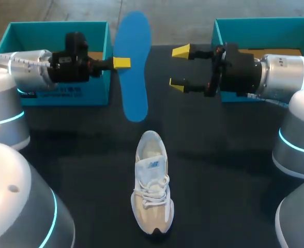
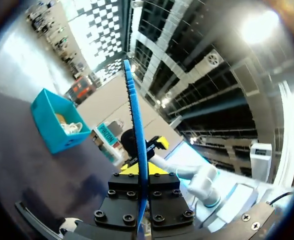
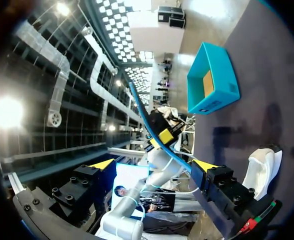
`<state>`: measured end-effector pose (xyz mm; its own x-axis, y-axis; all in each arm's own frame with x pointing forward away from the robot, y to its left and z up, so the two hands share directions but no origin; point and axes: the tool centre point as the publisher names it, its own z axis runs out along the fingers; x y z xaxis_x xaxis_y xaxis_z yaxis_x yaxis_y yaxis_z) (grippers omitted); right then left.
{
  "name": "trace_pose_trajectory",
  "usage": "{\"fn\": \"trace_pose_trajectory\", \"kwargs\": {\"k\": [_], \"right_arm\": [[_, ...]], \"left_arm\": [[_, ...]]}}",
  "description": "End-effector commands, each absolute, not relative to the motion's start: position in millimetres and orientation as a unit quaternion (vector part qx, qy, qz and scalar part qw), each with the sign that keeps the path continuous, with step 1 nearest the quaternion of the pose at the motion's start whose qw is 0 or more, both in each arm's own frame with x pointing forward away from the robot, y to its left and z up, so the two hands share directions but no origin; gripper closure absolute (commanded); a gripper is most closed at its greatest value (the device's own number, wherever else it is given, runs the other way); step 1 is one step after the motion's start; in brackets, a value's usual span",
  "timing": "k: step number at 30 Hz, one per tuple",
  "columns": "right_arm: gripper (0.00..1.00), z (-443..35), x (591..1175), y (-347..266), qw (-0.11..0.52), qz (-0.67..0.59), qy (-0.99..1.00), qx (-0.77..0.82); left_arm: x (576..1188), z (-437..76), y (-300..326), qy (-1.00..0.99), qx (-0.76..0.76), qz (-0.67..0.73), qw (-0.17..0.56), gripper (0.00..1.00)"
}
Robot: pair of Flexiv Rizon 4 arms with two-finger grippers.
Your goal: Take the shoe out of the shoebox, open the shoe tongue, remove and reinsert the insole, then place the shoe into the shoebox
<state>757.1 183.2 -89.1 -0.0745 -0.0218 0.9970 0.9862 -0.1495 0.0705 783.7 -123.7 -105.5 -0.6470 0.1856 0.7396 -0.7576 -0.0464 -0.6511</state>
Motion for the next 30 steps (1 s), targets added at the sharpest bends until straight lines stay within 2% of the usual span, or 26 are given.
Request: {"fn": "trace_pose_trajectory", "kwargs": {"k": [1,8,14,22,30], "right_arm": [[0.0,-89,758,186,0.449,-0.56,-0.472,-0.512],[0.0,-89,758,186,0.449,-0.56,-0.472,-0.512],[0.0,-89,758,186,0.449,-0.56,-0.472,-0.512],[0.0,-89,758,186,0.449,-0.56,-0.472,-0.512],[0.0,-89,758,186,0.449,-0.56,-0.472,-0.512]], "left_arm": [[780,-106,-125,-0.635,-0.009,0.767,0.094,1.0],[779,-102,-126,-0.633,-0.16,0.753,-0.085,1.0],[783,-97,-130,-0.615,-0.259,0.724,-0.176,1.0],[788,-94,-136,-0.573,-0.347,0.698,-0.251,1.0],[786,-98,-140,-0.548,-0.401,0.674,-0.29,1.0]]}}
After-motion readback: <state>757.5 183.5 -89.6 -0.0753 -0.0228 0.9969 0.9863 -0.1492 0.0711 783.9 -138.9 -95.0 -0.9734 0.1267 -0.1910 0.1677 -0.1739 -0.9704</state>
